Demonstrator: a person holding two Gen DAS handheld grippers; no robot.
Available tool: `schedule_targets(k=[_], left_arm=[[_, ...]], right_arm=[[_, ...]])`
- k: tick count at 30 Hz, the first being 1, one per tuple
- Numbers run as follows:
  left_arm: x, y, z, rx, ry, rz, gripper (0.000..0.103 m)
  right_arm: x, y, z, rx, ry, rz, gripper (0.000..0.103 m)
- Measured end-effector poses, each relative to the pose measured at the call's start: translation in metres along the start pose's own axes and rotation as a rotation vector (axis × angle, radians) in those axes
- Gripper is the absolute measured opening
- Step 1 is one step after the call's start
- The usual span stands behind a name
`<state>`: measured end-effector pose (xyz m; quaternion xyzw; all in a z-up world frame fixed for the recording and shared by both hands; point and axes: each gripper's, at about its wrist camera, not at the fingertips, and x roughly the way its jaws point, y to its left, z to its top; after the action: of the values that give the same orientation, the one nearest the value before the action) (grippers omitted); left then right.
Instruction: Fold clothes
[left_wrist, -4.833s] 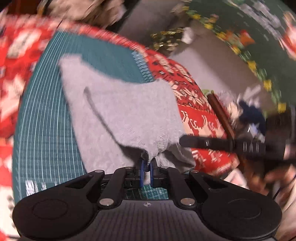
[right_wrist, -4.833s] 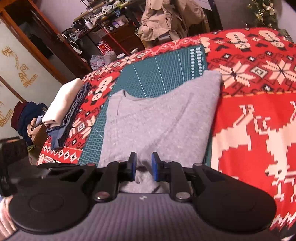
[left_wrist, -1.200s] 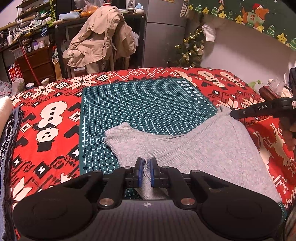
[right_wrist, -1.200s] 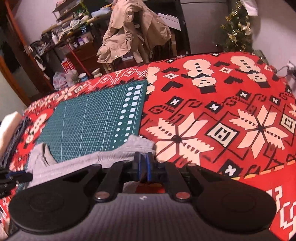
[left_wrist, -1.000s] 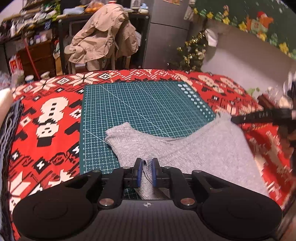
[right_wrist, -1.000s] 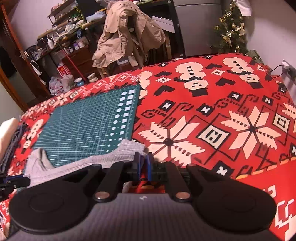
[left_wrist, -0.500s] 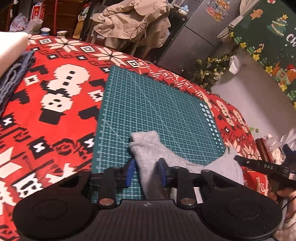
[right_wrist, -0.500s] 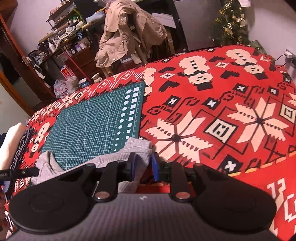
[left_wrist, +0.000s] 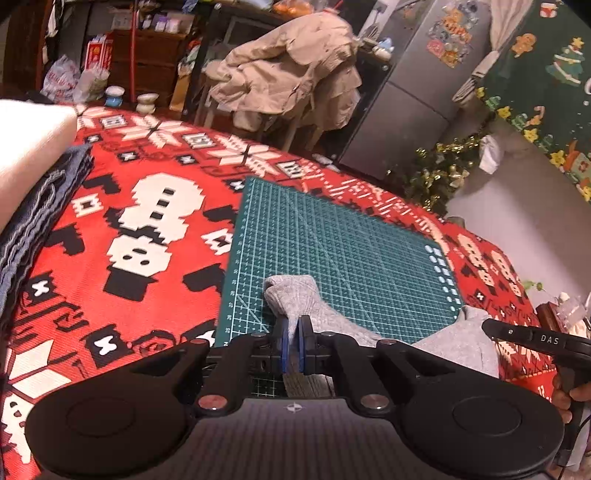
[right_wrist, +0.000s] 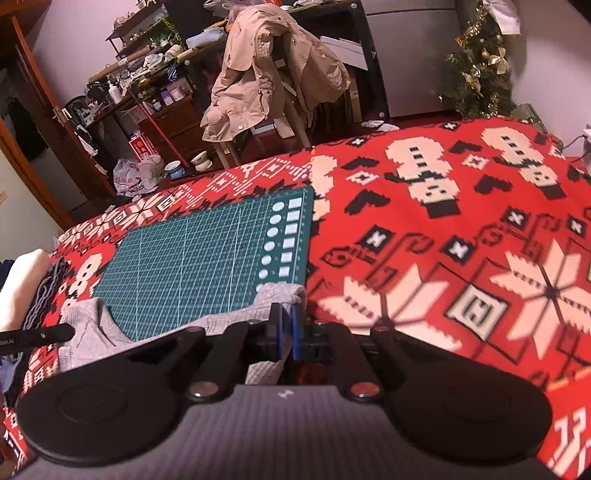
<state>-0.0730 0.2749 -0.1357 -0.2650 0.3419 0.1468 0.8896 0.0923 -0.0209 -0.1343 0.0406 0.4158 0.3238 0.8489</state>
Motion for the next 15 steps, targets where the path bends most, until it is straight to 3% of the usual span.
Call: schedule_targets(k=[2,4,6,13,15], left_arm=[[-0.007,-0.001,-0.001,0.015,-0.023,-0.004,0.013],[-0.017,-0.002,-0.002,0.027,-0.041,-0.020,0.030],[-0.025,-0.002,-0.007,0.024,-0.035,-0.034,0.031],[-0.065,-0.018,-0.047,0.096,0.045,-0.087,0.029],[-0.077,-0.029,-0.062,0.158,0.056,-0.102,0.029]], right_arm=[[0.002,0.001,0.002,0.001,0.005,-0.010,0.009],[-0.005,0.003,0.001,-0.004,-0.010,-0.021,0.010],[-0.018,0.006,-0.001,-0.031,-0.026,-0.032,0.016],[-0.076,0.033,-0.035,-0.187,-0.021,-0.021,0.015],[-0.090,0.045,-0.050,-0.212,-0.009,-0.001,0.015]])
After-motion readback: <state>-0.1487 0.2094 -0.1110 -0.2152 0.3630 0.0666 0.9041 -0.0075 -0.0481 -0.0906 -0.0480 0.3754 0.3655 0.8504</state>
